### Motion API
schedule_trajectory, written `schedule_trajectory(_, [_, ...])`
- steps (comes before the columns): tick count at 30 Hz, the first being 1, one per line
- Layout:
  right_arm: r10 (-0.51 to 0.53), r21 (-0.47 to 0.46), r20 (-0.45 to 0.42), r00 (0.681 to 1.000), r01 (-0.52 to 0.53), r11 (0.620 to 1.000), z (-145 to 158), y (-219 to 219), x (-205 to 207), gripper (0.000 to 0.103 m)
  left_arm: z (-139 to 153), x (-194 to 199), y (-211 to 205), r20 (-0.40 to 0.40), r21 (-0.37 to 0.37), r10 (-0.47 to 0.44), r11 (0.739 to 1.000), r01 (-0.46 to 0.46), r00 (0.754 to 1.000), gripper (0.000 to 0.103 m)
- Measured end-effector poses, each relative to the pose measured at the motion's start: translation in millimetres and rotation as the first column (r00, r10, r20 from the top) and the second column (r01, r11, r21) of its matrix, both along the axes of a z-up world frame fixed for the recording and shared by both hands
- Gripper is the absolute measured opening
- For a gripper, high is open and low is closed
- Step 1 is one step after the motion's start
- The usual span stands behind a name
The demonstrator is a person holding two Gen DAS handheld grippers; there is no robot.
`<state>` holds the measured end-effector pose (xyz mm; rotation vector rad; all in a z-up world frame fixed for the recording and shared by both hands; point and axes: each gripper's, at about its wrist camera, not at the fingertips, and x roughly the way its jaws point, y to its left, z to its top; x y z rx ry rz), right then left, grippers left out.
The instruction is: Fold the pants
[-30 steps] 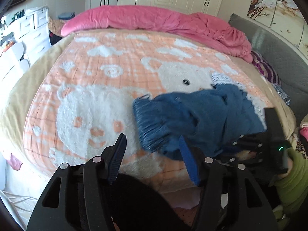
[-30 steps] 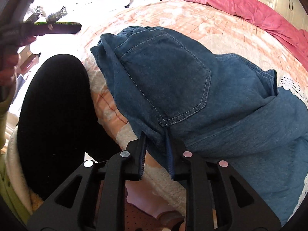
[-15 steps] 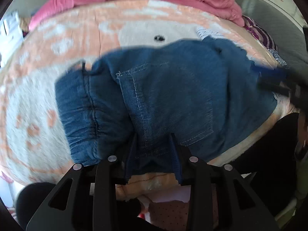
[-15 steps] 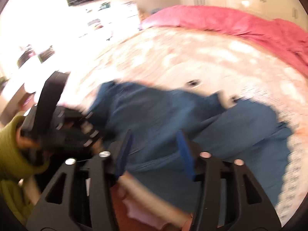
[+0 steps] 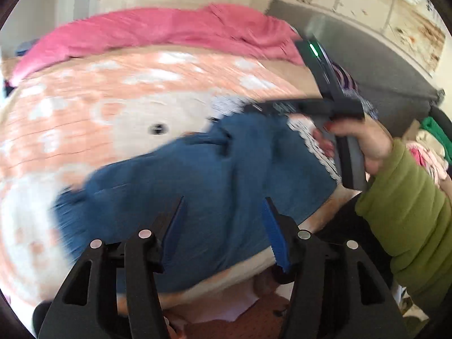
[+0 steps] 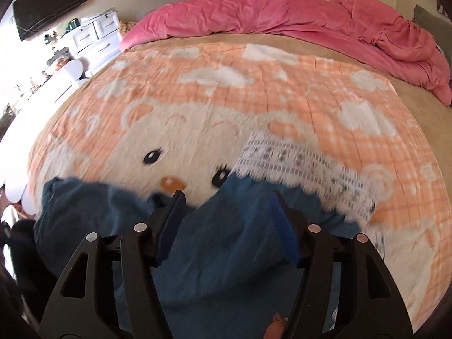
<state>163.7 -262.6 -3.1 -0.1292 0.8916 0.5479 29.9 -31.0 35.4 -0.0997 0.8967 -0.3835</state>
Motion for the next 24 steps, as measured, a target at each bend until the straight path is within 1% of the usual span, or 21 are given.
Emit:
schedule_trajectory(2, [-0.004,-0.031,0.001,1.000,0.004,1.000,-1,3,15,0.055,-22,30,-25,-0.077,-0.036,-0.058,0.998,0.055,0.995,0.053])
schedule_trajectory(3, [-0.006,-0.041,-0.002,1.000,0.006,0.999,-1,4,21,0.055,-34,43,-34,-0.115,-0.036,-0.067,0.997,0.063,0.991,0.051])
schedule_trajectory(4, [-0.007,-0.052,-0.012,1.000,0.006,0.999,-4,6,29,0.055,-40,50,-40,-0.134,-0.023,-0.070,0.997,0.068,0.988,0.049])
schedule_trajectory(5, [-0.008,-0.065,-0.024,1.000,0.006,0.998,-6,8,36,0.055,-50,57,-47,-0.151,0.011,-0.066,0.998,0.069,0.986,0.041])
schedule_trajectory(6, [-0.009,-0.090,-0.031,0.999,0.006,0.996,-10,12,42,0.055,-60,63,-51,-0.161,0.045,-0.043,0.998,0.051,0.986,0.038])
schedule_trajectory(7, [-0.007,-0.106,-0.031,0.999,0.004,0.994,-12,15,46,0.055,-67,65,-50,-0.168,0.037,-0.028,0.999,0.035,0.985,0.038])
schedule_trajectory(8, [0.002,-0.119,-0.035,0.999,-0.006,0.993,-15,20,51,0.055,-73,66,-54,-0.176,0.011,-0.017,1.000,0.019,0.984,0.038])
schedule_trajectory(9, [0.006,-0.126,-0.038,0.999,-0.011,0.992,-18,26,57,0.055,-76,67,-51,-0.173,-0.010,-0.010,1.000,0.009,0.985,0.038])
schedule_trajectory(11, [0.008,-0.138,-0.049,0.999,-0.014,0.990,-24,36,67,0.057,-77,61,-49,-0.126,-0.038,-0.032,0.999,0.028,0.992,0.038])
schedule_trajectory(13, [0.014,-0.157,-0.068,0.998,-0.024,0.987,-34,51,79,0.059,-77,57,-45,-0.101,-0.062,-0.059,0.997,0.053,0.993,0.024])
schedule_trajectory(14, [0.005,-0.174,-0.073,0.997,-0.018,0.985,-37,55,84,0.060,-78,57,-45,-0.099,-0.076,-0.067,0.995,0.059,0.993,0.020])
schedule_trajectory(15, [-0.017,-0.202,-0.073,0.997,0.002,0.979,-42,60,90,0.060,-79,57,-44,-0.103,-0.089,-0.073,0.994,0.064,0.992,0.020])
schedule_trajectory(16, [-0.049,-0.255,-0.067,0.997,0.031,0.966,-51,65,98,0.060,-81,57,-45,-0.103,-0.097,-0.078,0.993,0.068,0.992,0.020])
schedule_trajectory(17, [-0.060,-0.287,-0.062,0.996,0.040,0.957,-57,67,102,0.060,-80,56,-44,-0.100,-0.102,-0.083,0.992,0.073,0.992,0.020])
schedule_trajectory(18, [-0.064,-0.299,-0.062,0.996,0.042,0.953,-62,68,105,0.060,-79,55,-43,-0.098,-0.111,-0.093,0.990,0.081,0.991,0.020])
schedule_trajectory(19, [-0.056,-0.278,-0.075,0.996,0.033,0.960,-67,65,107,0.051,-78,54,-39,-0.097,-0.120,-0.096,0.989,0.084,0.991,0.020])
schedule_trajectory(20, [-0.039,-0.244,-0.080,0.996,0.018,0.970,-69,63,107,0.038,-79,56,-38,-0.097,-0.128,-0.097,0.988,0.084,0.991,0.020])
schedule_trajectory(21, [-0.028,-0.221,-0.080,0.996,0.010,0.975,-68,59,106,0.030,-78,56,-34,-0.100,-0.132,-0.099,0.988,0.085,0.990,0.020])
schedule_trajectory(22, [-0.027,-0.207,-0.072,0.997,0.011,0.978,-65,53,104,0.014,-78,56,-31,-0.098,-0.134,-0.100,0.987,0.086,0.990,0.020])
schedule_trajectory(23, [-0.024,-0.171,-0.080,0.997,0.010,0.985,-61,47,102,0.005,-77,55,-30,-0.094,-0.132,-0.097,0.988,0.085,0.991,0.020])
schedule_trajectory(24, [-0.033,-0.140,-0.083,0.996,0.021,0.990,-56,39,99,0.005,-76,53,-30,-0.088,-0.121,-0.098,0.989,0.087,0.991,0.020])
